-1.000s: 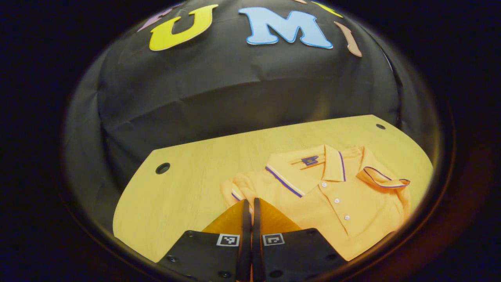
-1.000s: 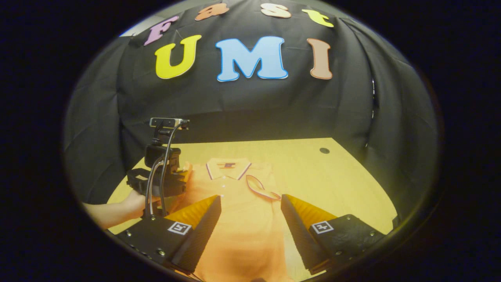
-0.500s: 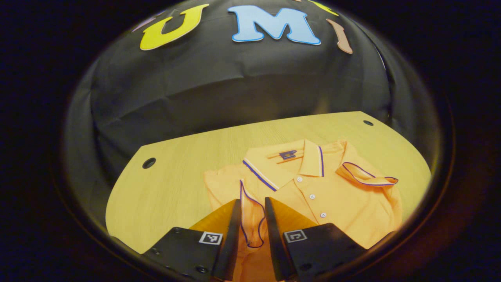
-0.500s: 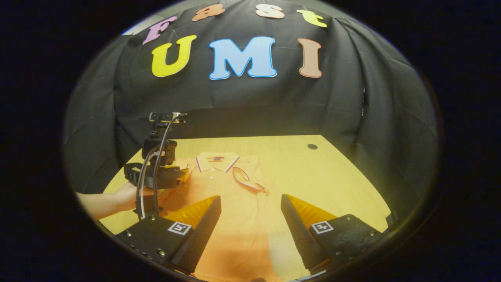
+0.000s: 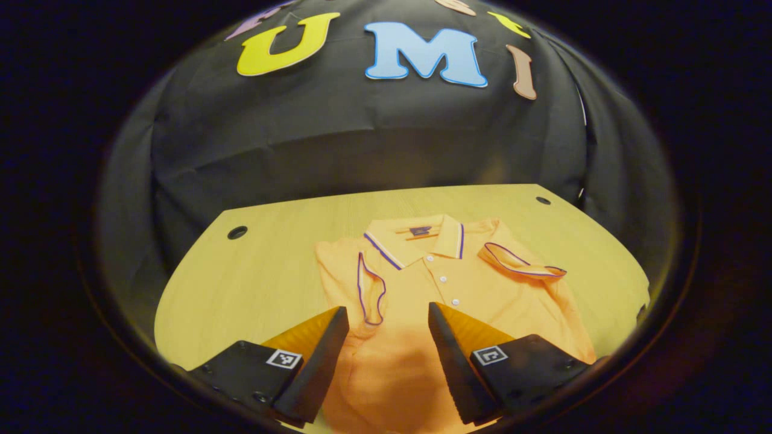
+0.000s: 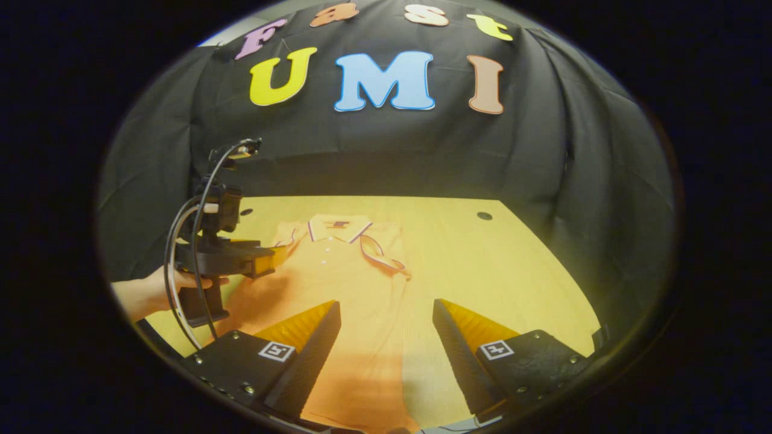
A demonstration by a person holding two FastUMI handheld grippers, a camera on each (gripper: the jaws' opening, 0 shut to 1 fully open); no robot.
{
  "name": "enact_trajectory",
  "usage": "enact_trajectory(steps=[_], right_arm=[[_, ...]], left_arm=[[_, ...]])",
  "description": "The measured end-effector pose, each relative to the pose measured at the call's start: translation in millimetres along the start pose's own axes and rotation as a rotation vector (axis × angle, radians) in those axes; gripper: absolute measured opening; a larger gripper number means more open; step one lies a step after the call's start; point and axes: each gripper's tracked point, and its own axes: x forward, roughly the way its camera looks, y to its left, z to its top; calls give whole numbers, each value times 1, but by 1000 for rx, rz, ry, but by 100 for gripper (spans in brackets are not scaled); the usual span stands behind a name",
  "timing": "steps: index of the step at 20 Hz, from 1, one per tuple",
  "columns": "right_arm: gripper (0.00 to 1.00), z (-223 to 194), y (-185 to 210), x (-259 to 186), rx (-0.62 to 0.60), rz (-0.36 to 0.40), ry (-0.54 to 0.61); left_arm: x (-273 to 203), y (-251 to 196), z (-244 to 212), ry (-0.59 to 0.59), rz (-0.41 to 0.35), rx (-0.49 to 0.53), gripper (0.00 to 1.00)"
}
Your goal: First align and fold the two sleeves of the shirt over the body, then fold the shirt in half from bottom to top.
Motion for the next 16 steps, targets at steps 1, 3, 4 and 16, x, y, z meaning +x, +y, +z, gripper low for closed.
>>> enact_trajectory(steps=[1, 3, 4, 16], right_arm=[[95, -6, 1, -2, 2, 6, 6], [95, -21, 1, -5, -4, 17, 26], [96, -27, 2, -7, -9, 21, 38], [95, -109, 11, -27, -20, 70, 159]], left_arm=[[-9, 0, -6, 4, 1, -6, 89], [-28, 0, -18, 9, 1, -25, 89], [-38, 0, -24, 13, 2, -33, 89], [-152, 4, -103, 59, 24, -51, 88]])
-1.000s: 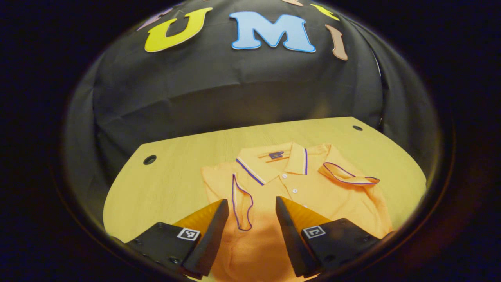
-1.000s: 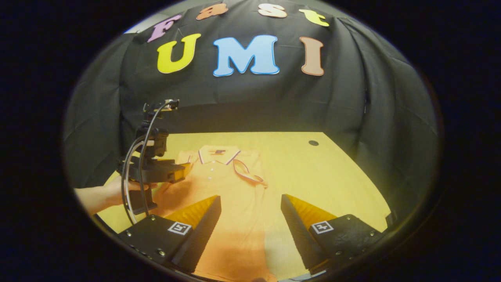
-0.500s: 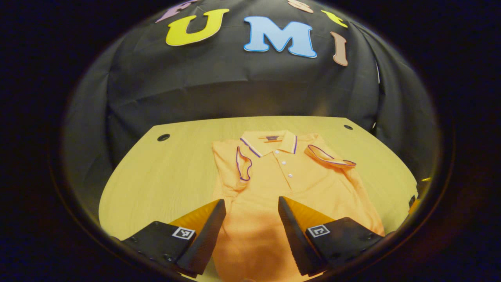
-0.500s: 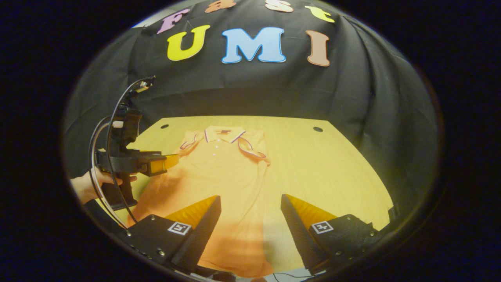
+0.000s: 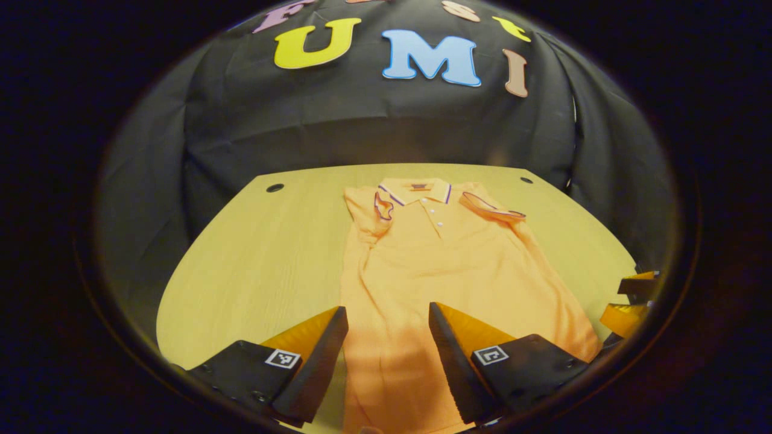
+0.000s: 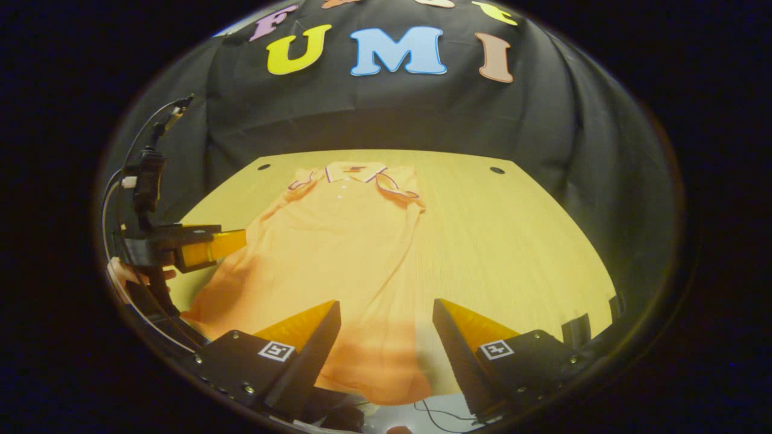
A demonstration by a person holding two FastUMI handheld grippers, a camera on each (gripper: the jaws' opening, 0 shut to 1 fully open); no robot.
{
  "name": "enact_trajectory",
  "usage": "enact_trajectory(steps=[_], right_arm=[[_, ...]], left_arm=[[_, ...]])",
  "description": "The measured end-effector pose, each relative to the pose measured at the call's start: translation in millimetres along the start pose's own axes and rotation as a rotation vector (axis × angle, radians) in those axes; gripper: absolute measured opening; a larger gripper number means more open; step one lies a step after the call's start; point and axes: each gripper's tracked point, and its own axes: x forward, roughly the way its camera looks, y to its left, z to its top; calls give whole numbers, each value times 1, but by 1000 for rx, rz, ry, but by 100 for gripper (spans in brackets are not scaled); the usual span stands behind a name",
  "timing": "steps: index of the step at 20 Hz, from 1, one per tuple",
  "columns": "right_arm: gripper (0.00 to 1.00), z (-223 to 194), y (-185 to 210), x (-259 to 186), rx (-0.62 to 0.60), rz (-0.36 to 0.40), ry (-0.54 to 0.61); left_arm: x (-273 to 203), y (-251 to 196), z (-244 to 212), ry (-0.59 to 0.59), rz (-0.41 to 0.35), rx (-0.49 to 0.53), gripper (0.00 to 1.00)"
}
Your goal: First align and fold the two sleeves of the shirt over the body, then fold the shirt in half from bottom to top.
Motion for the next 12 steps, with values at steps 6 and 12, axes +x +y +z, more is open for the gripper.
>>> enact_trajectory(steps=[6, 12], right_arm=[[95, -35, 0, -1, 32, 0, 53], [96, -59, -4, -2, 89, -4, 99]], left_arm=[[-44, 9, -46, 48, -8, -69, 89], [-73, 10, -78, 71, -21, -36, 90]])
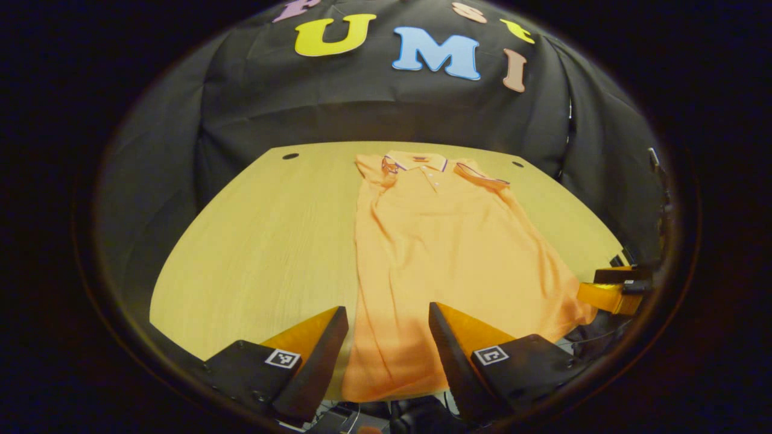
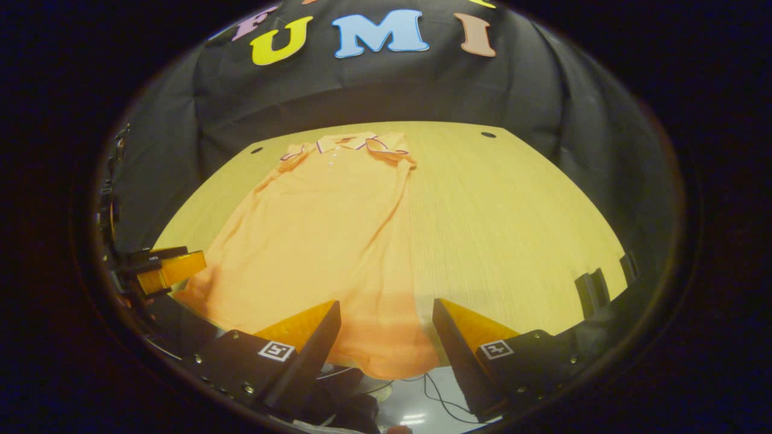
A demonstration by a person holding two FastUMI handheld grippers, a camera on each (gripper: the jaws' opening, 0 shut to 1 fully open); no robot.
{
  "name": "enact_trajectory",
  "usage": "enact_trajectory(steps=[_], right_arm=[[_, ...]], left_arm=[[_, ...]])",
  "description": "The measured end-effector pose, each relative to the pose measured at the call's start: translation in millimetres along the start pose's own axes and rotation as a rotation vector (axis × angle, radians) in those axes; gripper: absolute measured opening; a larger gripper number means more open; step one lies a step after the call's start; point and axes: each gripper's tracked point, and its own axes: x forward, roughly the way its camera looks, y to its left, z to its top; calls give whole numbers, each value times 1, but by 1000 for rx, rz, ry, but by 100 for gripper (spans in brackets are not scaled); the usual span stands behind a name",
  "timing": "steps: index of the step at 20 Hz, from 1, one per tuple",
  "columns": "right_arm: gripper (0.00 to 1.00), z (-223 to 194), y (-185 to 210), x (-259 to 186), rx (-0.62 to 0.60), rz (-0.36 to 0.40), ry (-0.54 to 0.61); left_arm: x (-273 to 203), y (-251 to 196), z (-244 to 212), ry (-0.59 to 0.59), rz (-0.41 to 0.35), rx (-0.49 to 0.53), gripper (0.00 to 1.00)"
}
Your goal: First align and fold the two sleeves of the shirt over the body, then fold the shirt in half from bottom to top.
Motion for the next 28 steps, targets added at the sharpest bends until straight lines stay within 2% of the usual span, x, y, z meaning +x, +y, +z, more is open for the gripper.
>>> enact_trajectory(steps=[5, 12, 14, 17, 18, 19, 20, 21, 22, 23, 25, 27, 28], right_arm=[[98, -16, 2, 3, 47, 17, 40], [98, -30, 7, 1, 6, 6, 51], [98, -33, 8, 3, -22, -8, 42], [97, -37, 14, 6, -62, -15, 48], [87, -35, 13, 5, -60, -18, 44], [84, -36, 14, 5, -59, -14, 48], [82, -35, 15, 5, -49, -17, 47], [69, -34, 14, 5, -28, -22, 48], [53, -35, 15, 7, -26, -24, 54], [55, -33, 18, 7, -24, -9, 53], [20, -33, 22, 5, 15, -1, 60], [21, -33, 22, 10, 25, 9, 58], [5, -33, 24, 7, 29, 18, 62]], left_arm=[[-10, -3, -27, 28, -8, 7, 90], [-14, -5, -47, 37, -8, -48, 90], [-14, -9, -48, 33, 0, -34, 89], [-12, -13, -55, 44, 26, 49, 92], [-11, -15, -56, 48, 28, 79, 93], [-11, -18, -55, 38, 21, 87, 89], [-10, -23, -54, 36, 12, 87, 82], [-9, -24, -55, 34, 9, 90, 68], [-8, -22, -54, 33, 17, 86, 61], [-6, -23, -52, 30, 18, 67, 36], [-4, -22, -50, 41, 24, 31, 14], [-5, -23, -48, 45, 21, -2, 14], [-4, -23, -47, 49, 19, -17, 14]])
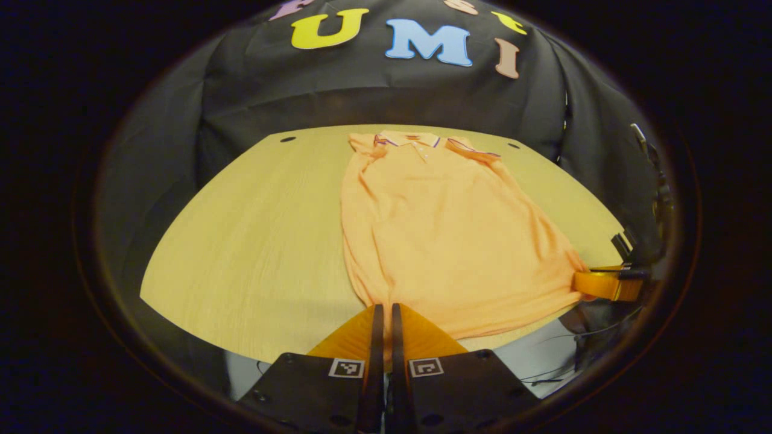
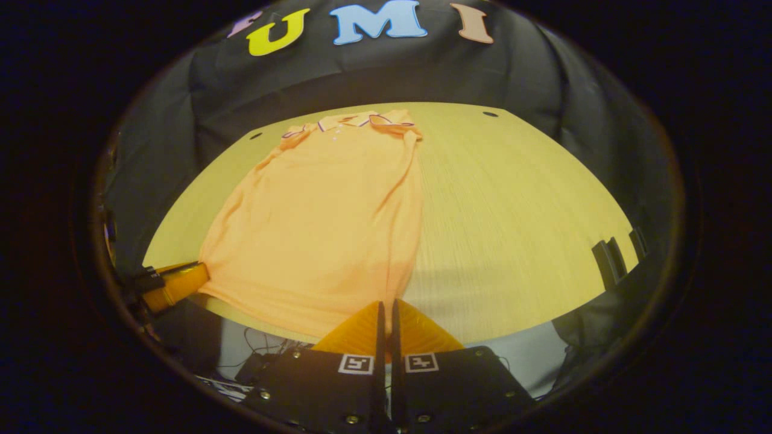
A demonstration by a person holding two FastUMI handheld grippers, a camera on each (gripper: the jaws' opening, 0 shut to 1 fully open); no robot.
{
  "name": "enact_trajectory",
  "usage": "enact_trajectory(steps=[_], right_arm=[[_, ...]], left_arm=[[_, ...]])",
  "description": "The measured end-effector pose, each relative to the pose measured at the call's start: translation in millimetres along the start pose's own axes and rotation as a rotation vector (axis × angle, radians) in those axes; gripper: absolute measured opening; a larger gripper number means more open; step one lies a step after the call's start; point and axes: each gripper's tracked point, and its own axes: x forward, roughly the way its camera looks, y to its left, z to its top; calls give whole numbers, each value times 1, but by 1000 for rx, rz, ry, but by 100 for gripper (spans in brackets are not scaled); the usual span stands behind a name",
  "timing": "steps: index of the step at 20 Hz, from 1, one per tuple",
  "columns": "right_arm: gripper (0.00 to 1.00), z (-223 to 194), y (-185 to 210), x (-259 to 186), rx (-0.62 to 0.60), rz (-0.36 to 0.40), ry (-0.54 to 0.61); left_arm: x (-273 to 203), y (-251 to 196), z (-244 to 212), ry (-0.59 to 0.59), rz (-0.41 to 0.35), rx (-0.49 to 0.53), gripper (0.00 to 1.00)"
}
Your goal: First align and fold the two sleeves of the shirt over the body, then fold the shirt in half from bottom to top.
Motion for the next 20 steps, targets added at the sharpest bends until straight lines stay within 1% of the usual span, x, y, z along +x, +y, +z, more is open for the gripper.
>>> enact_trajectory(steps=[1, 2, 3, 4, 7, 10, 12, 14, 16, 18, 20], right_arm=[[5, 1, 0, 0, 9, 8, 2], [8, 1, 0, 0, 21, 16, 10], [8, 2, 1, -1, 27, 21, 9], [5, 4, 1, -2, 26, 22, 8], [5, 18, 4, -13, 9, 28, -18], [5, 47, 6, -25, -10, 27, -80], [5, 70, 9, -32, 2, 28, -123], [5, 93, 11, -36, 13, 25, -166], [5, 115, 11, -37, 6, 17, -198], [5, 133, 12, -37, -2, 12, -225], [5, 150, 12, -37, -15, 5, -250]], left_arm=[[2, 1, 3, -4, -1, -15, 13], [2, 1, 3, 4, 0, -28, 6], [2, 2, 4, 8, 4, -32, 6], [1, 0, 5, 11, 4, -40, 6], [-4, -1, 18, -7, 9, -44, 6], [-13, -3, 48, -58, 3, -39, 6], [-16, -2, 70, -89, 1, -42, 7], [-16, -4, 93, -118, -2, -53, 6], [-15, -5, 116, -149, -8, -58, 7], [-8, -7, 136, -178, -12, -60, 6], [-3, -9, 155, -205, -15, -82, 6]])
